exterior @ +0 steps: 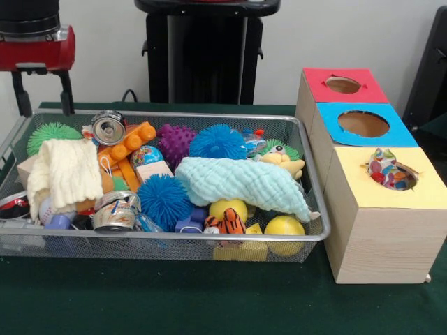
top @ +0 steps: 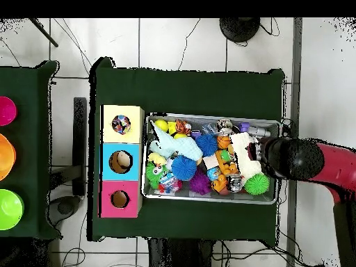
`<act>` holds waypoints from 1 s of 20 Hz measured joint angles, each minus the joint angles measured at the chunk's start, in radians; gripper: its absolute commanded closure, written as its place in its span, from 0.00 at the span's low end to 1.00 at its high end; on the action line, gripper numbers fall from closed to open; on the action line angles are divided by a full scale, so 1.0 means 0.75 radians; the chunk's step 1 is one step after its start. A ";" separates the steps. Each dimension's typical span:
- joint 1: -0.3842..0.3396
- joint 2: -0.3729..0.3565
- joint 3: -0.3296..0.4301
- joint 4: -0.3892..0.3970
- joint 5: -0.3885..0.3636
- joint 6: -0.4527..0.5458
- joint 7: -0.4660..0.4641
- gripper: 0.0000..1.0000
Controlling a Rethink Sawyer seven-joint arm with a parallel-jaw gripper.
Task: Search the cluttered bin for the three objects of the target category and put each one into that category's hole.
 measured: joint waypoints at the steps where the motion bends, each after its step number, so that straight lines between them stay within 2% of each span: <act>1: -0.013 0.000 0.009 0.006 -0.016 0.000 0.000 0.00; 8: -0.056 0.001 0.031 0.038 -0.060 -0.008 0.000 0.00; 20: -0.124 -0.017 0.046 0.222 -0.118 -0.078 0.000 0.00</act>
